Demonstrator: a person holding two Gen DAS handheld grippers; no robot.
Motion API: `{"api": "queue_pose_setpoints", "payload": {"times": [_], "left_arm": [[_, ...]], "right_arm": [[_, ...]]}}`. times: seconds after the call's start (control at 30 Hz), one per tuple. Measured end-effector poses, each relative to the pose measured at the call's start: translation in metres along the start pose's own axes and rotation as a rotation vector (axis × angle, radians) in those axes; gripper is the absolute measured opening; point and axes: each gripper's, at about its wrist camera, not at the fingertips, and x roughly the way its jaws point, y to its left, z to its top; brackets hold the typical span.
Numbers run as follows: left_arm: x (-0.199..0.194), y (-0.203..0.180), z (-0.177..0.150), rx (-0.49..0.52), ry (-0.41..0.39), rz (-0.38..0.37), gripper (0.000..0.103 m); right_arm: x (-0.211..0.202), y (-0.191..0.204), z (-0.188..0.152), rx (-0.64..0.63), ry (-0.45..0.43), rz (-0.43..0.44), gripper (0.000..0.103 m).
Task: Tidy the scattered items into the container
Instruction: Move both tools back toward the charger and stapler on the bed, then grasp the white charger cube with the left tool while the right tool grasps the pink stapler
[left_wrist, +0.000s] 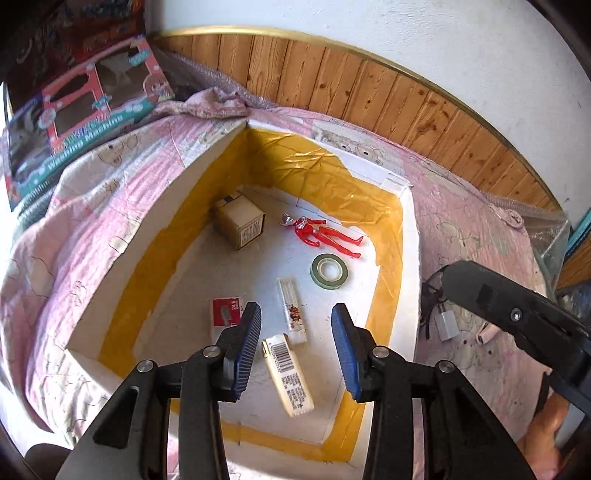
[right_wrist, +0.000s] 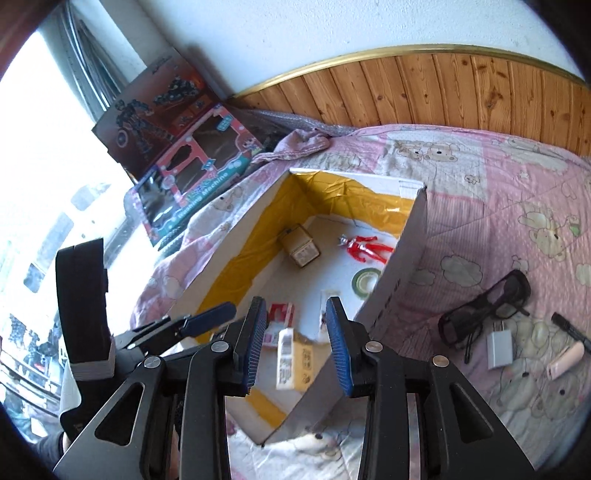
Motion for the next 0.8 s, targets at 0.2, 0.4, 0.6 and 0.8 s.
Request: {"api": "queue_pose_setpoints", "payload": {"times": [0.2,0.4,0.6,0.8], "left_arm": [[-0.044,-0.035,-0.031,0.09,-0.094,0.001,0.043],[-0.054,-0.092,-0.057,0.186,-0.05,-0.104,0.048],[-0.027,-0.155,-0.069,0.285,0.024,-0.18,0.065],[0.028,-0.19,-0.057,0.236,0.15,-0.268,0.066]], "right_arm": [[-0.036,-0.028,-0.074,0.071,0.02,-0.062,0.037],[-0.064,-0.105,-0.139,0.353,0.031,-0.164,0.037],[-0.095,-0.161,-0.152,0.507,-0.011,-0.267,0.038],[-0.096,-0.198,-0.125,0.571,-0.04,-0.313,0.041]]}}
